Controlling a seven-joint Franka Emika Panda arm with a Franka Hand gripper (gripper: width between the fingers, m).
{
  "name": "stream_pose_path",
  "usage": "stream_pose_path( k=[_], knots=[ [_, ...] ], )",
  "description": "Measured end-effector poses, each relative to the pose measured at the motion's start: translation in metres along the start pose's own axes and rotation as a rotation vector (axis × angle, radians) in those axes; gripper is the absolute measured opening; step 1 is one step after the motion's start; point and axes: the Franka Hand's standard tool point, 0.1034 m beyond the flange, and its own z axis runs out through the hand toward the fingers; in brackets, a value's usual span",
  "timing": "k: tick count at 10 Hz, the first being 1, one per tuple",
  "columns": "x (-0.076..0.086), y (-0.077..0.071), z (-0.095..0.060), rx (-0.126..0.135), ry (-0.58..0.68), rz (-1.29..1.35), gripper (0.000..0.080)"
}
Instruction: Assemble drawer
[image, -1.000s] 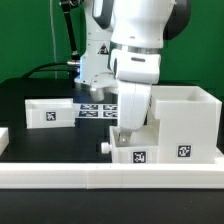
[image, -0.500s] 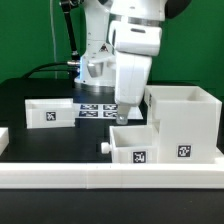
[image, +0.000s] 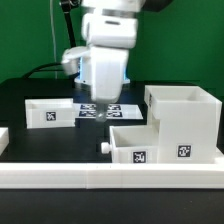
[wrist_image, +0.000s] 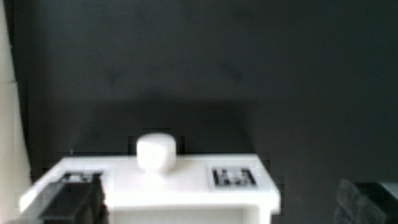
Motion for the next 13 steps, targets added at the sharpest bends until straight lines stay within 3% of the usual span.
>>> stream_pose_path(
  k=[1,4,7,10,13],
  knots=[
    [-0.007,0.002,0.013,0.011,0.039,-0.005,0.0649],
    [-0.027,0.000,0.029,0.024,0.125,-0.032,0.0649],
    [-0.034,-0.010,0.049,0.067,0.216,-0.031,0.0649],
    [-0.015,-0.011,0.059,0.087,0.224,-0.024,0.0649],
    [0.009,-0.007,0.056,0.096,0.229,0.038,0.0649]
  ],
)
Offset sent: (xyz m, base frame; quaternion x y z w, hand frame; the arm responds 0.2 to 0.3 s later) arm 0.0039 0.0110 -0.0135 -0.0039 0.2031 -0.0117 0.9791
